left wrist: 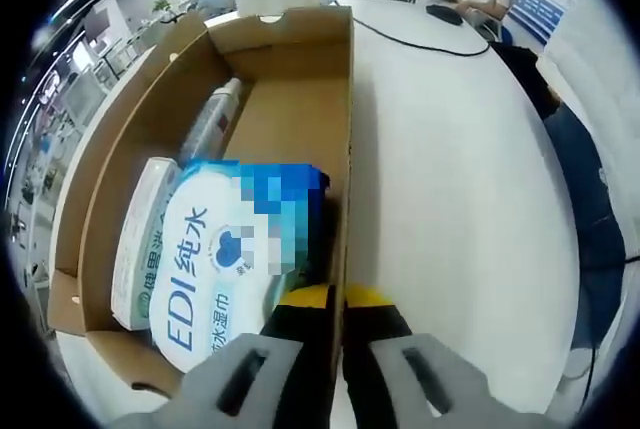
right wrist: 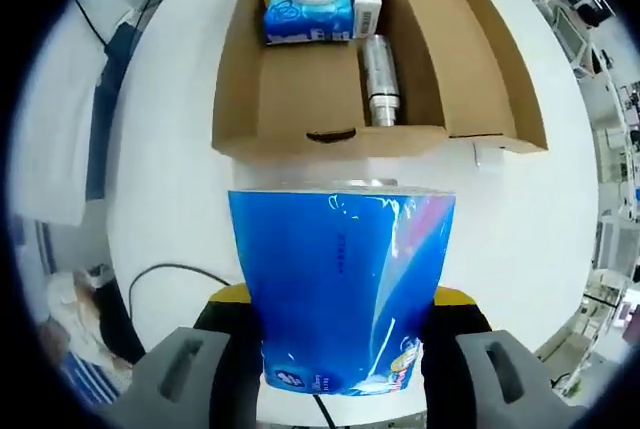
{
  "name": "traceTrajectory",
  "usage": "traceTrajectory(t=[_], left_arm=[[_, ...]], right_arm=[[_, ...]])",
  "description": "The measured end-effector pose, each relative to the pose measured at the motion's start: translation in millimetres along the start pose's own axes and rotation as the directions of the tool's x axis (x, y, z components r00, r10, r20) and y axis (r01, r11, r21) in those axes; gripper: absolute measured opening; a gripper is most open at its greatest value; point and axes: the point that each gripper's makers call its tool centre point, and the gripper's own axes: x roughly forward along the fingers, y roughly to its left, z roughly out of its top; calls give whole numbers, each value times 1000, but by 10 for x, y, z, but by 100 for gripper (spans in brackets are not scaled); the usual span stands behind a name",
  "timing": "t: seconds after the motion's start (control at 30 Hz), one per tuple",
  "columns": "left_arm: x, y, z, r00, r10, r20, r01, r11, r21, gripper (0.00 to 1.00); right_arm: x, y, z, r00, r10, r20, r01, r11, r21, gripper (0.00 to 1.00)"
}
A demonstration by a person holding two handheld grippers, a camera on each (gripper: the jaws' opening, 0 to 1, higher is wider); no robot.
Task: Operate the shoe box by opening the lid, removing the specified soft item, and placing it in the target area until the item is outside and the box remains undamaged.
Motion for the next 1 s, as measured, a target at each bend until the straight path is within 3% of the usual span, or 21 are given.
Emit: traceTrajectory(t=[0.63, 1.0], left_arm=[[5, 4, -3, 1000, 0, -7, 0, 1000, 3, 1], [6, 1, -1, 1000, 0, -8, 0, 1000, 0, 1]], right_arm=[[262, 12, 39, 1000, 22, 8, -22, 1000, 3, 62], [380, 10, 17, 999, 48, -23, -49, 999, -19, 63]])
